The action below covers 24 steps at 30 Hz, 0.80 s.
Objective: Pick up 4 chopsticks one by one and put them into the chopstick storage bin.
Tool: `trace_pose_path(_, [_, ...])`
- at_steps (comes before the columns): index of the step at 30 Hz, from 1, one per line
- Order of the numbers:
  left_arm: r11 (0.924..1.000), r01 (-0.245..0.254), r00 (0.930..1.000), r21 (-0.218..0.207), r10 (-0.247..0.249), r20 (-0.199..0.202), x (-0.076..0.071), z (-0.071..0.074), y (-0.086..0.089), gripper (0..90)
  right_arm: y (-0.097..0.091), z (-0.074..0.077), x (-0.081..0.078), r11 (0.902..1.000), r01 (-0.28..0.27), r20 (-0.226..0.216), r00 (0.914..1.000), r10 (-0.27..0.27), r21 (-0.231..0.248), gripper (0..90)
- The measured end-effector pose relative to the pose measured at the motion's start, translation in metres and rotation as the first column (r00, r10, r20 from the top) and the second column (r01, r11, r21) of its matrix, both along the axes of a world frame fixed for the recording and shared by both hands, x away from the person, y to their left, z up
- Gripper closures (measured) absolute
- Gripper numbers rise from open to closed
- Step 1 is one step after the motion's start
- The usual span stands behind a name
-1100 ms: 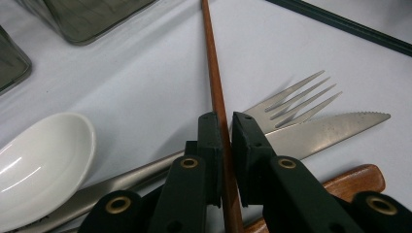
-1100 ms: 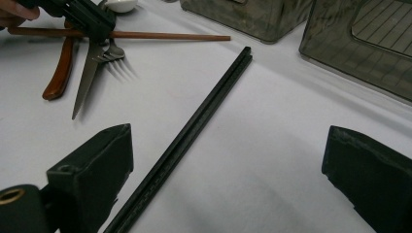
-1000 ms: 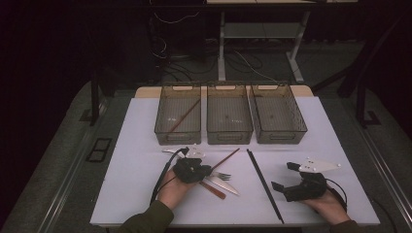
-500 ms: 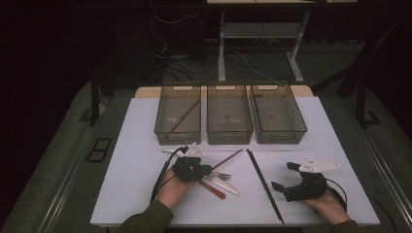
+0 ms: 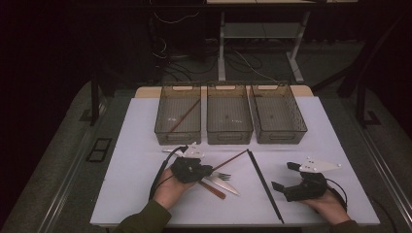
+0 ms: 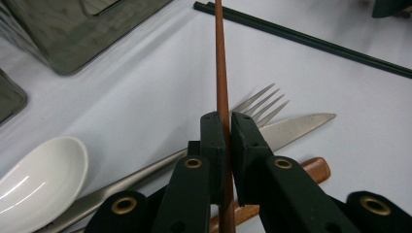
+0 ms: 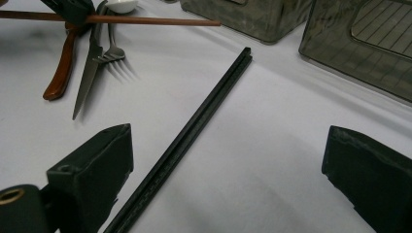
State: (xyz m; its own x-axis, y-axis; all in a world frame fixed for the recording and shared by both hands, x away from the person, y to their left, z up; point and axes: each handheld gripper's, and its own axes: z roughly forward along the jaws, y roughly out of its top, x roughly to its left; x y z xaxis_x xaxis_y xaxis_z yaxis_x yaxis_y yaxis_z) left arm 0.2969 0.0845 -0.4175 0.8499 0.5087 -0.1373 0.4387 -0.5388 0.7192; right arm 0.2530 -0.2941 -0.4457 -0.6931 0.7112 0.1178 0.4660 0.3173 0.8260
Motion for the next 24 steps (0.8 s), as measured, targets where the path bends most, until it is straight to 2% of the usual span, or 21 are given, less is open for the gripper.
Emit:
trace_pose_path(8, [0.9997,0.023,0.9997,-0.005,-0.023,0.012,-0.001,0.008,0.009,83.2,0.000,0.000,0.000,1.0000,0.001,-0.001,1.0000,-0.001,0.003,4.0])
trace_pose_path(24, [0.9992,0.023,0.9991,-0.031,-0.022,0.037,0.001,0.024,0.034,83.2,0.000,0.000,0.000,1.0000,0.000,-0.001,1.0000,0.000,0.001,4.0])
